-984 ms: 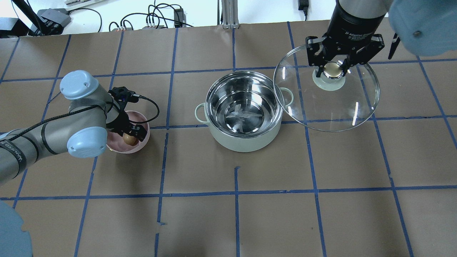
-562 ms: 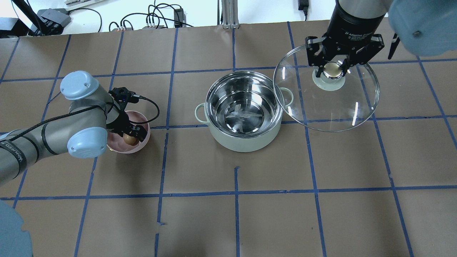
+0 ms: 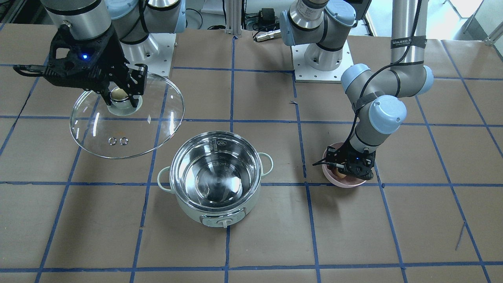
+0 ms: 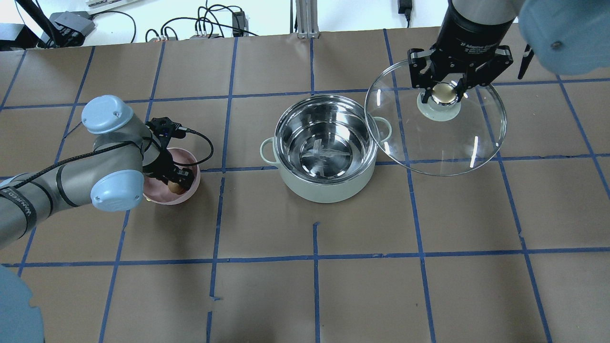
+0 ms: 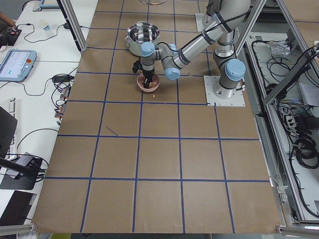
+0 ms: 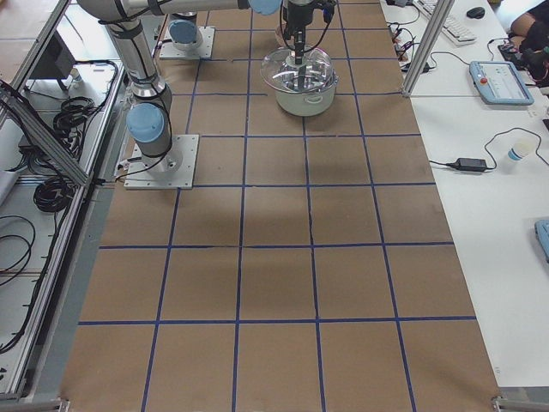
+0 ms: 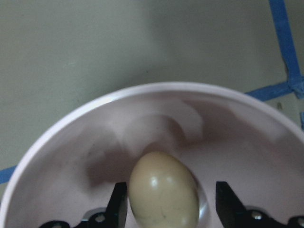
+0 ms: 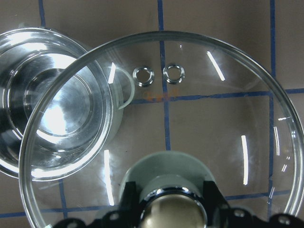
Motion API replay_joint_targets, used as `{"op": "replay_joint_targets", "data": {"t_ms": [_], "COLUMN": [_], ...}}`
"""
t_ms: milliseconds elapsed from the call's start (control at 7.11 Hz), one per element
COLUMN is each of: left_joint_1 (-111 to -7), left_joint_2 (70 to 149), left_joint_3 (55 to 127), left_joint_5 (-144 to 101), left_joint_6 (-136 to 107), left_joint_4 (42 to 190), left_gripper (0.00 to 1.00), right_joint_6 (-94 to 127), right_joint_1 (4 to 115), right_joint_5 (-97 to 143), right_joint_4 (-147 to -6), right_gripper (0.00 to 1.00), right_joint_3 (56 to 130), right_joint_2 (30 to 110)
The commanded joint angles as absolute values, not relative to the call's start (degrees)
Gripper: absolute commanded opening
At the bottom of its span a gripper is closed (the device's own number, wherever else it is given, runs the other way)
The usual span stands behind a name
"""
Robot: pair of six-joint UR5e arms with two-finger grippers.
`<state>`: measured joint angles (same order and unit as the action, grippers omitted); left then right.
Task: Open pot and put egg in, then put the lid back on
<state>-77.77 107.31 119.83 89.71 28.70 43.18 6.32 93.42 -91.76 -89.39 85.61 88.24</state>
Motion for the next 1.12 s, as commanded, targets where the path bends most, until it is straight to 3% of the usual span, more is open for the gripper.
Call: {"op": "replay_joint_targets", "data": {"t_ms": [0,422,984], "left_joint_1": [-77.8,-77.7,-77.8], "left_joint_2": [107.2,107.1,103.9], "left_joint_3": [119.8,119.7,114.1], "left_joint_5": [89.7,89.7,89.7], "left_joint_6": [28.4,28.3,26.6], "left_joint_4": [43.2,43.2,52.1], "left_gripper": [0.47,0.39,0.39], "right_joint_6": [6.3,6.2,6.2], "right_joint_1": [93.4,93.4,93.3], "right_joint_5": [-91.8,-91.8,-91.8], "right_joint_4": [-89.3,-89.3,-89.3], "right_gripper": [0.06,0.06,0.06], "right_joint_3": [85.7,85.7,85.6], "right_joint_2": [88.2,88.2,88.2]}}
